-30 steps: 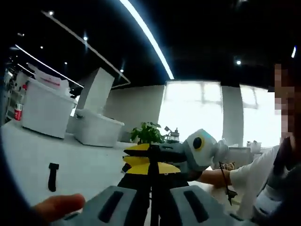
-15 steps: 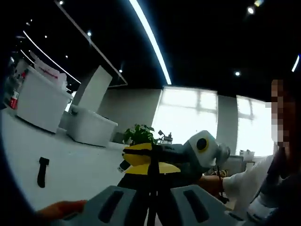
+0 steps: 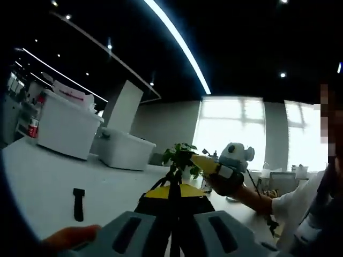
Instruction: Coil the Type-C to USB data cable on the desktop and secure it with Velcro straps.
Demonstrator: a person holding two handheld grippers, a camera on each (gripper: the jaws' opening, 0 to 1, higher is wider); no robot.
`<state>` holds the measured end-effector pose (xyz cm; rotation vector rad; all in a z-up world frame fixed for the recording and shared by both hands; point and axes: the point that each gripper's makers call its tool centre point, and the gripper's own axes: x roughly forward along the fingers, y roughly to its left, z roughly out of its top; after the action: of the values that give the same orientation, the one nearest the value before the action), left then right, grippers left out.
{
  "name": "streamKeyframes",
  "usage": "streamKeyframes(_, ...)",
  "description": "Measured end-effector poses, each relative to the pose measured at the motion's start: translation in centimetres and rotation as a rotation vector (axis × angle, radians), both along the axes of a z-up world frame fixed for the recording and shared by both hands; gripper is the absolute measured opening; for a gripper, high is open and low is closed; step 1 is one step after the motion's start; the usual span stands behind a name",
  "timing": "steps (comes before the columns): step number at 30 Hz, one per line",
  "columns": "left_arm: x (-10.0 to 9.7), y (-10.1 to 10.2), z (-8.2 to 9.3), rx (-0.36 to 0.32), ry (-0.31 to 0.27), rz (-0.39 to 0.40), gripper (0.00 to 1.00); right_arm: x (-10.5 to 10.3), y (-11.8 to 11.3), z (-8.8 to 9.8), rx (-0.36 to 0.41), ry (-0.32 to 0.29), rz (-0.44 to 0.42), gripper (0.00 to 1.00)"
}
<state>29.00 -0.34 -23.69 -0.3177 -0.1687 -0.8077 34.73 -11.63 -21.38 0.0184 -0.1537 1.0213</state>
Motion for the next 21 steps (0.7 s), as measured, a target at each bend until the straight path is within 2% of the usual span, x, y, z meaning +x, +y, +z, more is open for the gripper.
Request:
streamKeyframes(2,-0.5,-0.3,0.5,0.006,-0.028,-0.021,0.04,1.4,-0.4,-2.9,-0.079,0.096,0.056,0.23)
streamKeyframes(4,-1.0,-0.6,0.9,0.002,-0.049,-0.047,0.04,2.0,-0.5,-7.1,-0.166,0.234,0.119,0.2)
streamKeyframes(7,-1.9,-0.8,1.8,-0.005,-0.091,-0.083,0.04,1.2,-0.3,-11.5,-0.235,0.391,0.244,0.21)
streamKeyframes(8,-2.0,-0.8,2.0,-0.011,-0.094,-0.088,0.04,0.8,0.1,-12.8,-0.256,0.425,0.289,0.21)
streamKeyframes(11,-2.7,-0.7,2.9,-0.039,-0.119,-0.117,0.04,0.8,0.9,-14.8,-0.345,0.4,0.308,0.27)
streamKeyframes(14,-3.1,-0.7,3.3,-0.052,-0.133,-0.133,0.04,-1.2,1.5,-15.5,-0.35,0.424,0.327,0.27)
streamKeyframes(16,-3.3,-0.8,3.6,-0.06,-0.138,-0.146,0.04,-1.7,1.8,-15.6,-0.329,0.475,0.345,0.25)
streamKeyframes(21,-4.0,-1.3,3.9,-0.077,-0.147,-0.192,0.04,-1.9,2.7,-16.9,-0.385,0.465,0.31,0.13)
